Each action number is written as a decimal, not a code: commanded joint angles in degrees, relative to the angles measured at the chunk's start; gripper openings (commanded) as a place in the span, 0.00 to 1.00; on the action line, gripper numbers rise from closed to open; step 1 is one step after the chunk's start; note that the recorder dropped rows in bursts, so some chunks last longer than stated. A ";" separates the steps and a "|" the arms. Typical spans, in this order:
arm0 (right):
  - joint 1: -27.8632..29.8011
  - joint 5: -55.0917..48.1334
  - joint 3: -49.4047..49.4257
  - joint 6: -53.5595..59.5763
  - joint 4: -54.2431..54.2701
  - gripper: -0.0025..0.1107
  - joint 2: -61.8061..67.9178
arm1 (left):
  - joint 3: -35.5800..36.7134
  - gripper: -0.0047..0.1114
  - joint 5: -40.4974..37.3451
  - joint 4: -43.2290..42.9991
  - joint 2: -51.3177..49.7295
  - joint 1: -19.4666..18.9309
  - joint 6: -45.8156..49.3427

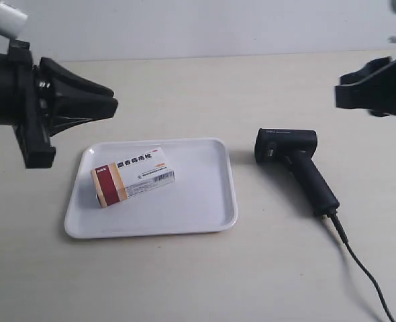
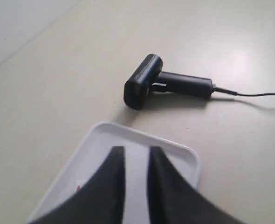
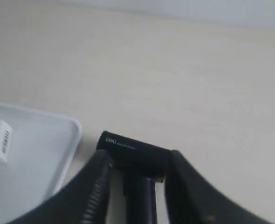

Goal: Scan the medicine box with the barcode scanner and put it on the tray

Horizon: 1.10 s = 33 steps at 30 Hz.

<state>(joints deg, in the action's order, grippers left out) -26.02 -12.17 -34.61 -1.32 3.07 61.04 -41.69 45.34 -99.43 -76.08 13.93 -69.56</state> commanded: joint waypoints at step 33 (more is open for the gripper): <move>0.03 6.28 26.51 -3.27 2.98 0.02 -47.04 | 39.00 0.06 -27.93 23.36 65.46 -8.28 6.79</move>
<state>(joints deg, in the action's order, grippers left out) -26.02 -6.20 -8.31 -4.55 6.10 14.23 -3.15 21.65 -78.03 -16.27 6.92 -63.06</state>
